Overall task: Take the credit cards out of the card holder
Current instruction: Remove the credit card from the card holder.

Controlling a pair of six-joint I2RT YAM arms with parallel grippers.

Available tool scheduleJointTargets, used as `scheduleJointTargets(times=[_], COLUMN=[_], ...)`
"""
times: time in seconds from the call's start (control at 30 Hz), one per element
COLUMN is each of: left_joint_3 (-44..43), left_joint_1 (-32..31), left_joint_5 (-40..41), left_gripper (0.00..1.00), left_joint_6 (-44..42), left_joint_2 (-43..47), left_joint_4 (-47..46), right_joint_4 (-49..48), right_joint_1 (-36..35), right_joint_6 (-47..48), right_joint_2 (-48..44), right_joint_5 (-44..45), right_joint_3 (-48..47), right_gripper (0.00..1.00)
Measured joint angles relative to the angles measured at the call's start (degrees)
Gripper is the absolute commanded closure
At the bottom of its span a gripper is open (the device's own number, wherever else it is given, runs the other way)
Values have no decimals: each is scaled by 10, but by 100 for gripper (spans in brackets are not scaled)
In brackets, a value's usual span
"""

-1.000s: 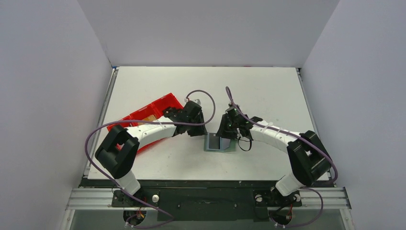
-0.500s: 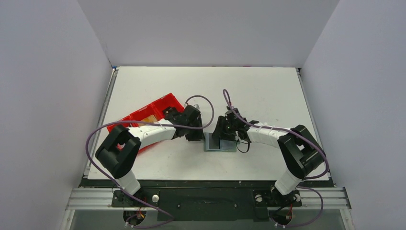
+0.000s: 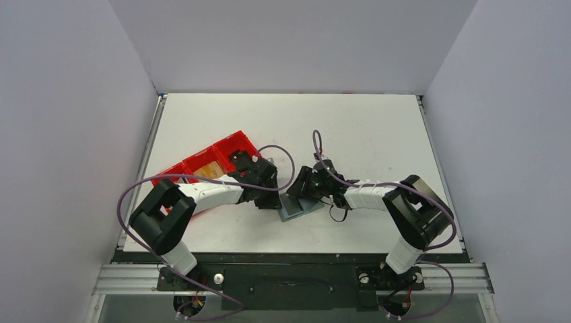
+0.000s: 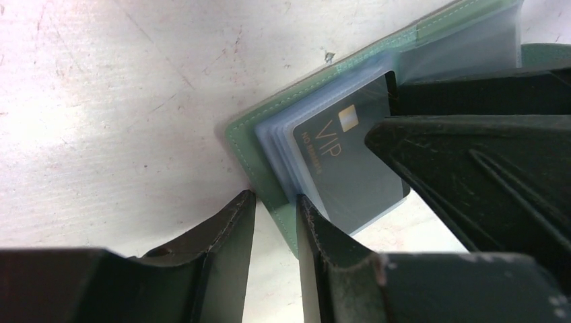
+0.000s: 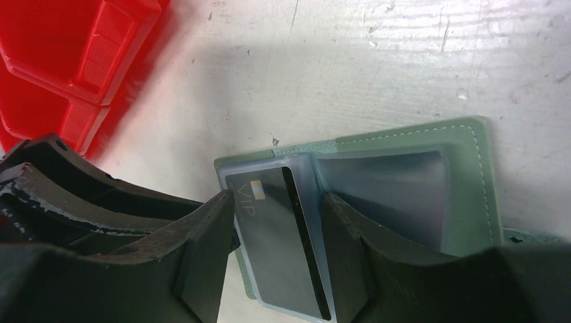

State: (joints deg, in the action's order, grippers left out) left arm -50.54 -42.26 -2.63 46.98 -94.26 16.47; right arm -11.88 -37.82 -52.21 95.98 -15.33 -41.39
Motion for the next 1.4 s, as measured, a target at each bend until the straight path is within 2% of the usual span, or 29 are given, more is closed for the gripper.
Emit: scheduleJointTargets(times=[0.17, 0.67, 0.73, 0.9, 1.13, 1.4], left_joint_3=[8, -4, -11, -32, -36, -37], left_joint_1=[0, -9, -13, -19, -23, -30], left_joint_5=[0, 5, 5, 5, 4, 4], left_gripper=[74, 73, 74, 78, 87, 92], left_joint_6=[4, 0, -2, -7, -8, -7], left_joint_2=[6, 16, 25, 31, 13, -19], left_joint_4=[0, 18, 24, 27, 25, 21], right_joint_4=[-23, 24, 38, 61, 68, 53], right_joint_1=[-4, 11, 12, 11, 11, 11], right_joint_6=[-28, -28, -23, -13, -12, -19], right_joint_2=[-23, -91, -97, -105, -105, -96], right_joint_5=[0, -11, -11, -12, -17, -21], right_joint_3=[35, 81, 81, 81, 82, 84], right_gripper=[52, 50, 51, 63, 64, 68])
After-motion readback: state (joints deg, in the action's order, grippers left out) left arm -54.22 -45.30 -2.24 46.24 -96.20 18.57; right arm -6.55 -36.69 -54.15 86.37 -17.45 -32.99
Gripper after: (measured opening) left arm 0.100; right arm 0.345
